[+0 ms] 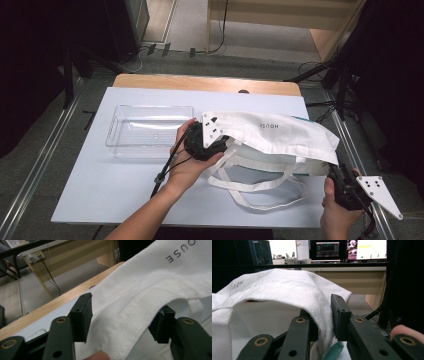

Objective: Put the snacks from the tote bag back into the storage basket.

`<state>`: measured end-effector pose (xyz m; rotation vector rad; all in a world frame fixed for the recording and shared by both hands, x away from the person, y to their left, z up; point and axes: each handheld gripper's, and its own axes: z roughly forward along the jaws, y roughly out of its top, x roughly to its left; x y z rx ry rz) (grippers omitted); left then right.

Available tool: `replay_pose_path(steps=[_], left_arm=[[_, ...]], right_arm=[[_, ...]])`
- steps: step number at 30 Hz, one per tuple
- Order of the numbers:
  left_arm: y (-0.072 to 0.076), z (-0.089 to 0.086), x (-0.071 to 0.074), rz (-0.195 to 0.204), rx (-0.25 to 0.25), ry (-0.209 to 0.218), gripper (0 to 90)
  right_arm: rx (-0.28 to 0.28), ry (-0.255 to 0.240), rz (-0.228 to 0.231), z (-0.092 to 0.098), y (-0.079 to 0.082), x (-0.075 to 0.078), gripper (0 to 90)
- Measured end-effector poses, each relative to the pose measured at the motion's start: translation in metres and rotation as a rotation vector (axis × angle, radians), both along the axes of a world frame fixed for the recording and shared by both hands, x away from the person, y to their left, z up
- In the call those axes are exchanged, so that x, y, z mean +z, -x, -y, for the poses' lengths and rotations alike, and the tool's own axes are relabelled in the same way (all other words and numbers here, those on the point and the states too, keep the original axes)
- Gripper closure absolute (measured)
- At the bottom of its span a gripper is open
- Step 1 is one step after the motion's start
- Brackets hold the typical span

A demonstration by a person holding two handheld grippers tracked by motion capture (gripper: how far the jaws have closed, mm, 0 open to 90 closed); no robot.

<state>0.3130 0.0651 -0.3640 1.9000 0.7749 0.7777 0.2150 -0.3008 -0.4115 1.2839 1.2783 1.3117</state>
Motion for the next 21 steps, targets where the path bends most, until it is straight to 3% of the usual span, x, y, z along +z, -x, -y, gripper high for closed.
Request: replay_pose_path(steps=[3,4,5,6,9,11,13,17,21], left_arm=[[-0.003,-0.002,0.003,-0.039,-0.031,0.054,59.2],[-0.005,-0.004,0.004,-0.060,-0.040,0.084,64.4],[-0.008,-0.008,0.007,-0.105,-0.062,0.136,69.2],[-0.010,-0.011,0.008,-0.132,-0.073,0.174,74.1],[-0.015,-0.022,0.014,-0.201,-0.121,0.295,85.8],[-0.015,-0.025,0.019,-0.193,-0.139,0.327,88.7],[-0.015,-0.027,0.024,-0.207,-0.167,0.385,88.9],[-0.019,-0.026,0.030,-0.224,-0.176,0.448,88.7],[-0.022,-0.025,0.029,-0.237,-0.176,0.509,88.6]], right_arm=[[-0.005,0.000,-0.001,0.000,0.000,0.000,73.9],[-0.027,0.005,-0.002,0.000,0.000,-0.001,66.6],[-0.070,0.015,-0.006,-0.001,0.000,-0.001,59.9],[-0.098,0.011,-0.016,0.000,-0.001,-0.001,57.6],[-0.069,-0.016,-0.025,0.004,-0.002,-0.002,64.3],[-0.047,0.009,-0.015,0.003,0.000,0.000,68.7],[-0.062,0.016,-0.009,0.001,0.000,0.001,69.0],[-0.102,-0.045,-0.047,0.003,-0.002,0.001,47.7],[-0.100,-0.133,-0.094,0.003,0.004,-0.004,30.5]])
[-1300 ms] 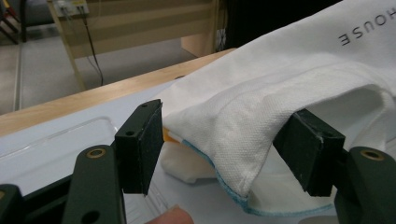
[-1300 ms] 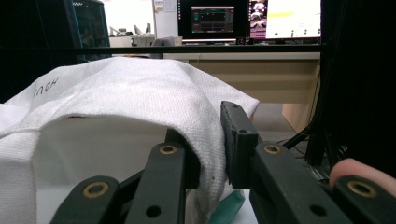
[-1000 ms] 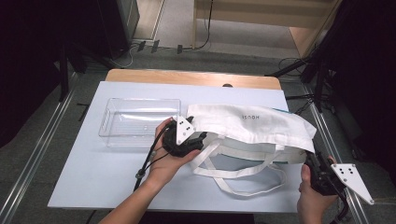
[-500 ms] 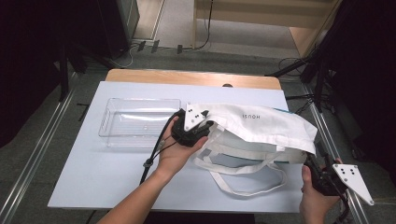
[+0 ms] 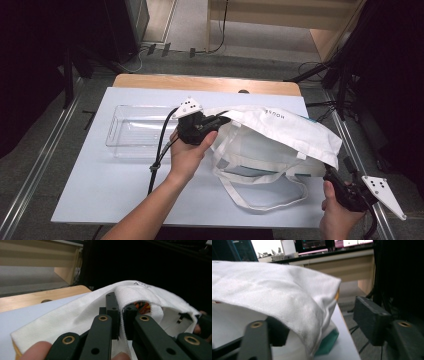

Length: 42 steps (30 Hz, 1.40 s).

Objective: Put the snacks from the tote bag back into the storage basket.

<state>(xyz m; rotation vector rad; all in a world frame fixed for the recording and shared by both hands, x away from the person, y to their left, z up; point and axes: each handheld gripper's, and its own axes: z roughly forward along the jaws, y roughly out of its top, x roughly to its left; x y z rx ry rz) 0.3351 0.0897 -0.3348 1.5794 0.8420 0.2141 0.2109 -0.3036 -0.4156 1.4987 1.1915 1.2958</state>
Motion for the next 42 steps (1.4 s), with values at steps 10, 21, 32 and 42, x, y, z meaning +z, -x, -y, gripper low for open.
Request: replay_pose_path(steps=[10,21,32,42], left_arm=[[0.003,0.012,-0.004,0.021,0.034,-0.087,67.0],[0.003,0.033,-0.004,0.096,0.072,-0.225,53.3],[-0.012,0.027,0.012,0.083,0.103,-0.015,89.3],[-0.021,0.038,0.017,0.078,0.075,0.033,89.1]], right_arm=[[0.088,-0.108,-0.127,-0.015,-0.004,-0.020,74.8],[0.131,-0.026,-0.045,0.000,-0.004,-0.006,83.7],[0.143,0.042,-0.111,0.004,-0.007,-0.003,86.1],[0.136,0.092,-0.226,0.006,-0.011,-0.018,47.5]])
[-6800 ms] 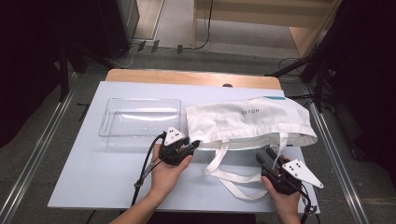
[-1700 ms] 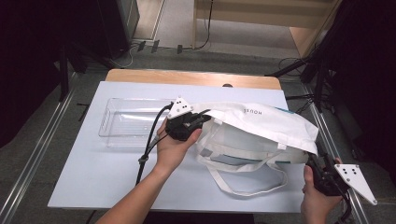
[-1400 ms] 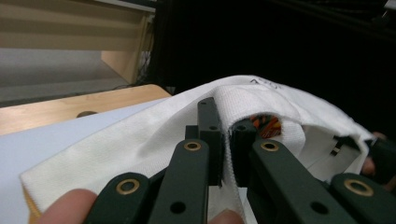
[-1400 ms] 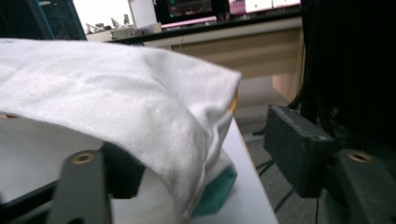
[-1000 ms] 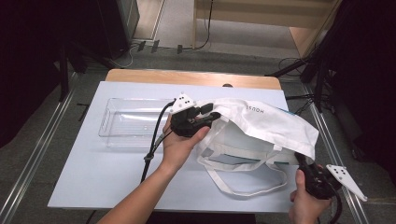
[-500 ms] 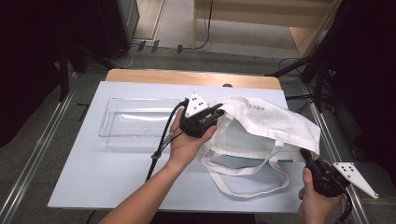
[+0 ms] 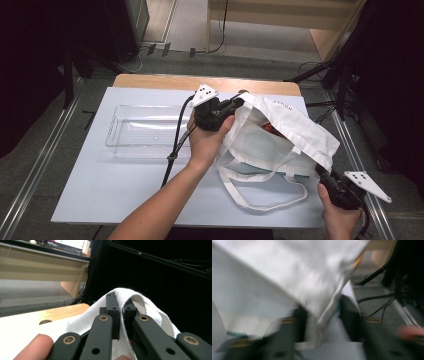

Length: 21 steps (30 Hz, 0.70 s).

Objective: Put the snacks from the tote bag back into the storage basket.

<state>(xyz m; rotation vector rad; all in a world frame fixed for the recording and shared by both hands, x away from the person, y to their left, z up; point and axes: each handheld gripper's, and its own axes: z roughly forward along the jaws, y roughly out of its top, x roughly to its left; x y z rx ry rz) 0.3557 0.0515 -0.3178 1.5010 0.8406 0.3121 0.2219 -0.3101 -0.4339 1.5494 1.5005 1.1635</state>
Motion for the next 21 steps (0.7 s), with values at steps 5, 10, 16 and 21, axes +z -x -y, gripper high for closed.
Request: replay_pose_path(steps=[5,10,16,21], left_arm=[[0.001,0.001,-0.002,0.002,-0.006,-0.005,88.7],[0.002,0.005,-0.004,0.001,-0.016,-0.002,88.4],[0.003,0.008,-0.008,-0.001,-0.030,-0.014,87.7],[0.003,0.008,-0.011,0.015,-0.042,-0.030,87.3]], right_arm=[[-0.081,0.107,0.159,-0.008,0.019,0.029,38.2],[0.001,0.245,0.175,-0.038,0.011,0.036,34.3],[-0.013,0.340,0.222,-0.051,-0.004,0.040,57.1],[0.003,0.332,0.285,-0.039,-0.007,0.056,88.1]])
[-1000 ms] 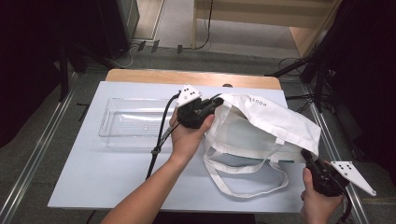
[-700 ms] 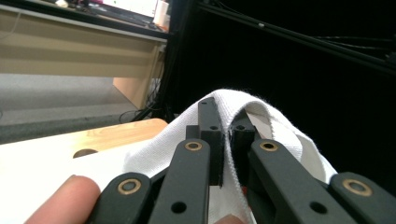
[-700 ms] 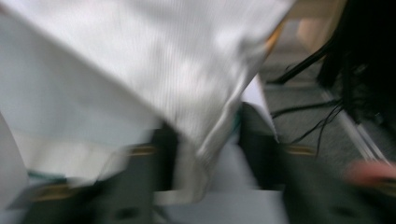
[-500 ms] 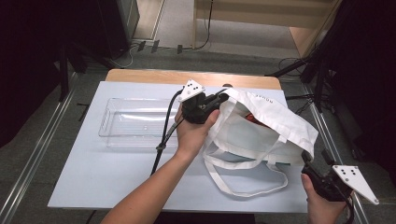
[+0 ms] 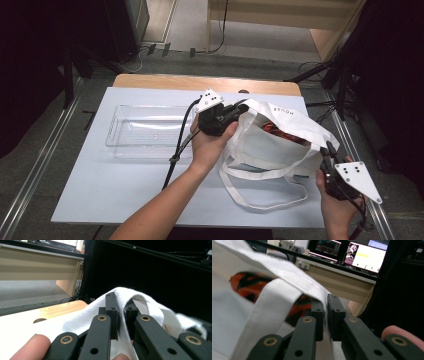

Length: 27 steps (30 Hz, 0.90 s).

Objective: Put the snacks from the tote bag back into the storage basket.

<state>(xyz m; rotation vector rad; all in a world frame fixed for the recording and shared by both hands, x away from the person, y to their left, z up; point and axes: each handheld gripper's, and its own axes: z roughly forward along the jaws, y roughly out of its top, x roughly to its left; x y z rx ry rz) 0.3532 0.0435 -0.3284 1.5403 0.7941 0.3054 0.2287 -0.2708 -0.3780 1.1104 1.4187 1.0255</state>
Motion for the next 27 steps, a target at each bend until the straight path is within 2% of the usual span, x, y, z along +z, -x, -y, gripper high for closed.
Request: replay_pose_path(steps=[2,4,6,8,10,12,15,17,18,20,24,27], left_arm=[[-0.003,0.003,-0.003,-0.003,0.008,-0.008,86.6],[-0.010,0.011,-0.007,-0.008,0.021,-0.046,85.2],[-0.020,0.019,-0.014,-0.030,0.039,-0.073,83.7],[-0.029,0.025,-0.023,-0.055,0.074,-0.088,84.0],[-0.037,0.029,-0.031,-0.084,0.089,-0.095,83.1],[-0.042,0.033,-0.038,-0.091,0.125,-0.107,84.6],[-0.049,0.040,-0.048,-0.103,0.145,-0.135,85.7],[-0.057,0.047,-0.057,-0.121,0.133,-0.185,84.9],[-0.063,0.052,-0.063,-0.136,0.120,-0.226,83.3],[-0.075,0.060,-0.075,-0.194,0.080,-0.287,80.6],[-0.077,0.064,-0.085,-0.212,0.074,-0.336,79.5],[-0.077,0.064,-0.091,-0.228,0.062,-0.346,78.1]], right_arm=[[0.011,-0.012,0.012,0.006,-0.004,0.008,89.2],[0.018,-0.045,0.013,0.010,-0.010,0.015,89.4],[0.027,-0.057,0.012,0.010,-0.016,0.020,89.5],[0.022,-0.063,0.005,0.008,-0.024,0.023,89.5],[0.023,-0.074,0.003,0.006,-0.028,0.024,89.5],[0.026,-0.081,0.005,0.006,-0.031,0.025,89.6],[0.019,-0.076,0.001,0.006,-0.035,0.026,89.7],[0.020,-0.069,0.000,0.008,-0.040,0.027,89.7],[0.027,-0.066,-0.003,0.008,-0.043,0.028,89.6],[0.035,-0.067,-0.019,0.009,-0.051,0.029,89.5],[0.043,-0.042,-0.043,0.004,-0.062,0.030,89.2],[0.035,-0.056,-0.062,0.011,-0.071,0.032,89.0]])
